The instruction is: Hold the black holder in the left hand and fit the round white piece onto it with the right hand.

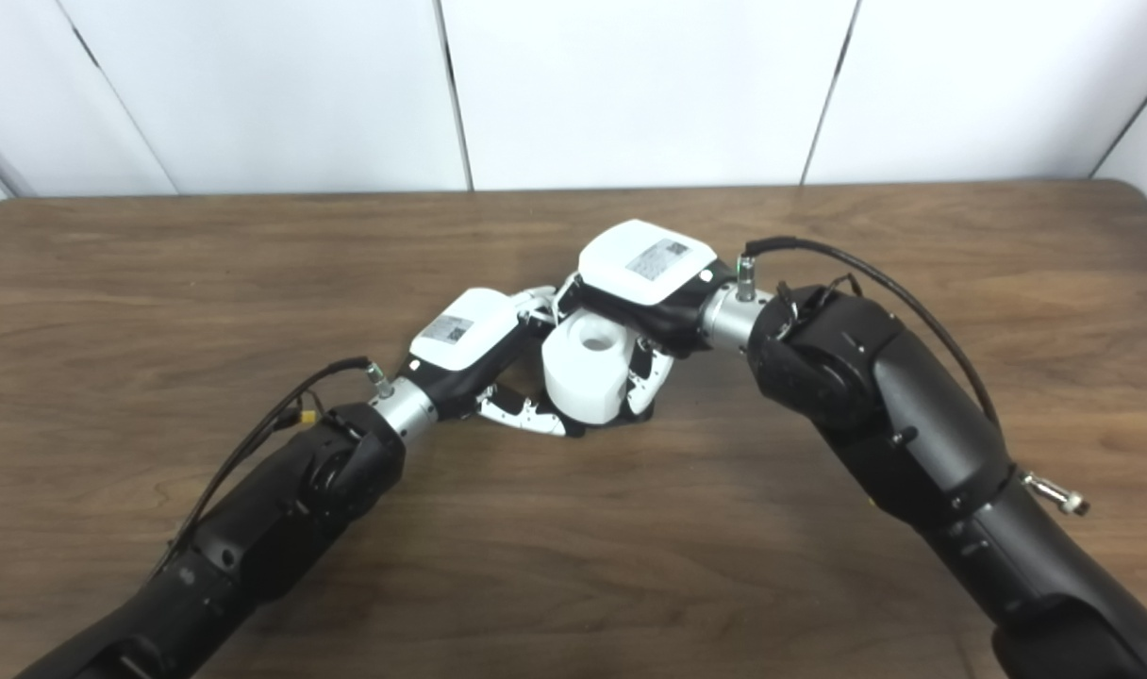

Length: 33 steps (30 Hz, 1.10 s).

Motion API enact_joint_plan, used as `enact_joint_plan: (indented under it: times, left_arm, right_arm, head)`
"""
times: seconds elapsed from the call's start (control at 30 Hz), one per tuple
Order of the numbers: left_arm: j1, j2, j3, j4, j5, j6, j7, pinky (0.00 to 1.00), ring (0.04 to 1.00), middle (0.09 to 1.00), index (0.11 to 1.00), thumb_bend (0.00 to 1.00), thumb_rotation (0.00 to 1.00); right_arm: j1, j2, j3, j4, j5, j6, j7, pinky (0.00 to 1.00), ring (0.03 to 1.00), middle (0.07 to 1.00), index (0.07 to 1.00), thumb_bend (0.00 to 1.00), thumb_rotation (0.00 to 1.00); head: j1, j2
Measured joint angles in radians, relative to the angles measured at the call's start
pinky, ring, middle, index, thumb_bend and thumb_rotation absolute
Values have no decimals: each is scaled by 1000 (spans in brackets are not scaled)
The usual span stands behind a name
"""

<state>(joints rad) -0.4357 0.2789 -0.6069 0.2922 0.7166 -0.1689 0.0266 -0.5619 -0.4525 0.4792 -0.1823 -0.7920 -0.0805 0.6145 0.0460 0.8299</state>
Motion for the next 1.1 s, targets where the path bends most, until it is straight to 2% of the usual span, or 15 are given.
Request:
enact_joint_plan:
  times: [0.47,0.5,0.57,0.63,0.83,1.1]
  left_arm:
    - [3,0,0,-6,0,1,-1,775,907,873,481,525,69]
    - [3,0,0,-6,0,1,-2,777,908,874,481,525,69]
    - [3,0,1,-8,0,2,-5,787,911,878,481,525,69]
    - [5,1,1,-10,-1,2,-6,787,910,877,481,525,69]
    - [5,2,1,-10,-1,2,-7,789,915,880,481,525,69]
    - [6,1,1,-10,-7,2,-7,787,918,877,481,525,68]
  right_arm:
    - [4,-5,-3,-2,8,-3,-3,729,716,686,488,524,145]
    - [7,-4,-6,-2,8,-2,-4,717,707,689,608,682,186]
    - [16,-1,-14,-10,3,5,-6,682,705,738,866,856,248]
    - [32,3,-22,-19,-10,23,-9,668,709,776,964,911,277]
    - [47,28,-47,-25,-50,69,-18,625,726,844,1000,978,270]
    - [56,29,-96,-25,-55,82,-20,615,748,875,1000,982,254]
  head:
    - [2,0]
    - [2,0]
    - [0,-3]
    - [0,-3]
    - [-6,-17]
    - [-9,-18]
